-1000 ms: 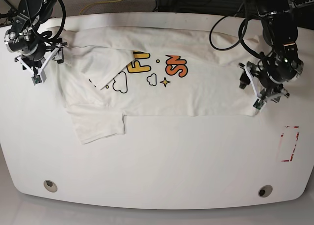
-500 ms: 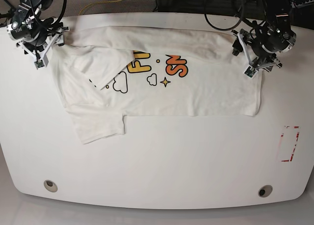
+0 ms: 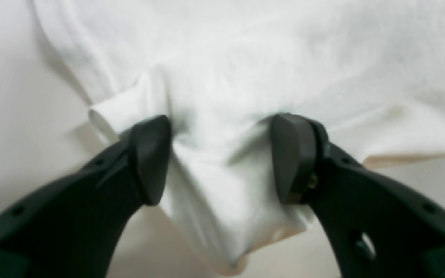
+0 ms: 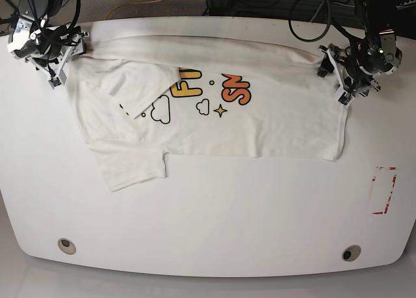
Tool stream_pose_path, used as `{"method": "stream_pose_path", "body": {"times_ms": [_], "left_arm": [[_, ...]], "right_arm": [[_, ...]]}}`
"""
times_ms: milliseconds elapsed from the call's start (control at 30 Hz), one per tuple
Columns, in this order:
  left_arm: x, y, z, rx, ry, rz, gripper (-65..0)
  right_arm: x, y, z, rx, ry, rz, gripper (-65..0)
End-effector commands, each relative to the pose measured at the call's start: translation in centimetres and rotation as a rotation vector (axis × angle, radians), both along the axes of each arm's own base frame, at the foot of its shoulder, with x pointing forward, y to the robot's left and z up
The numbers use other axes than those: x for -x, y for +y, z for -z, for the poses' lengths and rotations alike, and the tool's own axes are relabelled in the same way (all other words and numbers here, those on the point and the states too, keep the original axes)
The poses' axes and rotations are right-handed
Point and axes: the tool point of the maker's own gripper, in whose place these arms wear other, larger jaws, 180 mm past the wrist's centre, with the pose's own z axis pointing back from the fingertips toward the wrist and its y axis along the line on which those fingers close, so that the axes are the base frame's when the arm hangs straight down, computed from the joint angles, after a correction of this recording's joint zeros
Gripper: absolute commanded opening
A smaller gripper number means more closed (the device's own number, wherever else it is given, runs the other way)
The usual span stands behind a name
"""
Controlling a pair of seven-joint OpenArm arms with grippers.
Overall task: Fold the T-shirt properly
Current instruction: 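Pull the shirt edge with both grippers to smooth the shirt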
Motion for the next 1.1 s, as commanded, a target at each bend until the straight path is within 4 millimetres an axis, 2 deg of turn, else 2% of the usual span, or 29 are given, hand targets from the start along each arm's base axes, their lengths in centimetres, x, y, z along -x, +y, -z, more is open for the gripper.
{"method": "stream_pose_path", "body": {"times_ms": [0,200,333,467,667,833,1067], "left_arm": [[1.0,1.8,0.5,-0.08,0.056,-0.002,-26.5],[1.1,1.9,0.5,-0.08,0.058,-0.004,-26.5],[1.3,1.9,0.6,-0.081,0.063,-0.004,-26.5],[1.3,1.9,0.6,-0.081,0.063,-0.004,-26.5],[1.2,1.9,0.5,-0.083,0.059,-0.002,-26.5],[1.1,1.8,0.4,-0.083,0.054,-0.001,-26.5],[1.1,1.8,0.4,-0.081,0.056,-0.001,-26.5]], "right_arm": [[0.6,-1.7,-0.6,0.052,0.021,-0.005,-23.5],[0.5,-3.0,-1.5,0.095,0.03,-0.033,-23.3],[0.0,-4.8,-2.7,0.147,0.028,-0.052,-23.3],[-1.3,-5.4,-4.6,0.197,-0.012,-0.084,-23.3],[-2.7,-4.4,-6.3,0.22,-0.078,-0.127,-23.3],[-3.4,-2.5,-7.3,0.228,-0.127,-0.156,-23.3],[-2.8,-3.0,-7.9,0.268,-0.089,-0.157,-23.3]]}}
